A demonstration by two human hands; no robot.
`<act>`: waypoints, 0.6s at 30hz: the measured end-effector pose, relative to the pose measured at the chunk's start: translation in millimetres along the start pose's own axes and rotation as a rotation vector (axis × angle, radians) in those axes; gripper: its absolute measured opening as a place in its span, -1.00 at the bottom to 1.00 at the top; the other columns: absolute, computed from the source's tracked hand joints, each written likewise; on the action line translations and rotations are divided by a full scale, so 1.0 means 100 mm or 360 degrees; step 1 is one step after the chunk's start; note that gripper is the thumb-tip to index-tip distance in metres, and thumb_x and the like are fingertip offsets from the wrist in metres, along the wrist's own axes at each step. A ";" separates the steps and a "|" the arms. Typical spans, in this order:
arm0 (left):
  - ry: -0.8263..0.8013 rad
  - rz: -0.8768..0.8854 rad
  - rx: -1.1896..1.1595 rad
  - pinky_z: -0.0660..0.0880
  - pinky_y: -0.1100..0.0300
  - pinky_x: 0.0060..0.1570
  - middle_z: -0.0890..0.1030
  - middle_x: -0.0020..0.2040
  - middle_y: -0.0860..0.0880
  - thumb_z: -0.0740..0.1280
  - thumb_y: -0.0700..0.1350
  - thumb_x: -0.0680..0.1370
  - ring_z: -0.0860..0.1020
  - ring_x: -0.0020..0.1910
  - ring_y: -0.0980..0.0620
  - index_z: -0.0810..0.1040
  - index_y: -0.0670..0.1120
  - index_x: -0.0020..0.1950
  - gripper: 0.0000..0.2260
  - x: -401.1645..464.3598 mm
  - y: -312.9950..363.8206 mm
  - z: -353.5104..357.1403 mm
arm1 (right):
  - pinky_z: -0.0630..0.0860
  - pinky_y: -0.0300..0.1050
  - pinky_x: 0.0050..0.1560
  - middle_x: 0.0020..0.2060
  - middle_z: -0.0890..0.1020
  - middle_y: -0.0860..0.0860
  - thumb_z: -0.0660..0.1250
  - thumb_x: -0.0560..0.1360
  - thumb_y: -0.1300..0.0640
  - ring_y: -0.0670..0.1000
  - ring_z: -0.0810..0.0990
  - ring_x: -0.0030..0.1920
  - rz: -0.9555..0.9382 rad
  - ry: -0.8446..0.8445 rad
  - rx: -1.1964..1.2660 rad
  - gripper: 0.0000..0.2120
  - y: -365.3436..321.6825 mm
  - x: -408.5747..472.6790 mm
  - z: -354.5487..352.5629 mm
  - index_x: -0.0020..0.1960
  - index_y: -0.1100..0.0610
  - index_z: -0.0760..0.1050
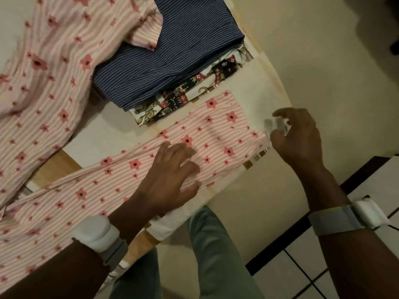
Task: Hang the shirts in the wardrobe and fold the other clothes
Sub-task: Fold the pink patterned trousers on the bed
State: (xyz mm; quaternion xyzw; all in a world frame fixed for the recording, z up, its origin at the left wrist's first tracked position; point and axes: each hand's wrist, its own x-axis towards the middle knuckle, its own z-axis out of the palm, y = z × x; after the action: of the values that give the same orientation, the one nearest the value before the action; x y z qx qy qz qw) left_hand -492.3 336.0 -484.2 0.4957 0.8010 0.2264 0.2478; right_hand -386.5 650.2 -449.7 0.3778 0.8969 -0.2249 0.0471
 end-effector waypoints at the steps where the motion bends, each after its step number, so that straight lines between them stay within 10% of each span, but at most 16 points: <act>1: 0.0050 -0.0054 0.0007 0.17 -0.30 0.49 0.49 0.42 -0.14 0.31 0.14 0.60 0.37 0.49 -0.23 0.59 -0.03 0.26 -0.66 0.04 0.00 0.00 | 0.57 0.13 0.06 0.10 0.59 0.02 0.33 0.45 0.15 0.08 0.60 0.06 -0.0093 0.0167 0.0098 -0.70 -0.13 -0.01 0.03 0.17 0.01 0.57; 6: 0.0100 -0.0319 0.0124 0.05 -0.33 0.56 0.18 0.65 -0.20 0.24 0.20 0.63 0.06 0.66 -0.24 0.31 -0.10 0.59 -0.39 0.27 -0.03 0.08 | 0.49 0.01 0.13 0.19 0.59 0.06 0.29 0.61 0.04 0.06 0.56 0.18 -0.0514 0.0155 0.0242 -0.73 -0.86 -0.09 0.55 0.26 0.08 0.59; 10: -0.0091 -0.0450 0.0378 -0.08 -0.36 0.57 -0.07 0.70 -0.17 0.20 0.45 0.49 -0.15 0.67 -0.23 0.02 -0.08 0.69 -0.05 0.38 -0.01 0.20 | 0.37 0.08 0.23 0.29 0.53 0.04 0.21 0.60 -0.30 0.09 0.48 0.27 0.0056 0.0129 0.0112 -0.45 -0.82 0.14 0.79 0.45 0.00 0.43; 18: -0.0034 -0.0456 0.0481 -0.08 -0.37 0.56 -0.11 0.70 -0.18 0.18 0.51 0.46 -0.17 0.67 -0.24 -0.05 -0.10 0.70 0.03 0.33 0.00 0.25 | 0.28 0.05 0.06 -0.10 0.69 0.10 0.23 0.63 -0.27 0.19 0.59 -0.09 -0.0293 0.0228 -0.0223 -0.57 -0.65 0.51 0.80 0.10 0.08 0.61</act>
State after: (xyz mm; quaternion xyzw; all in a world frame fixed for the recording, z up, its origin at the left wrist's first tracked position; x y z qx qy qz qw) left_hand -489.3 369.5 -509.0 0.4107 0.8855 0.0608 0.2086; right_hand -475.7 608.8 -509.9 0.3046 0.9424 -0.1374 -0.0117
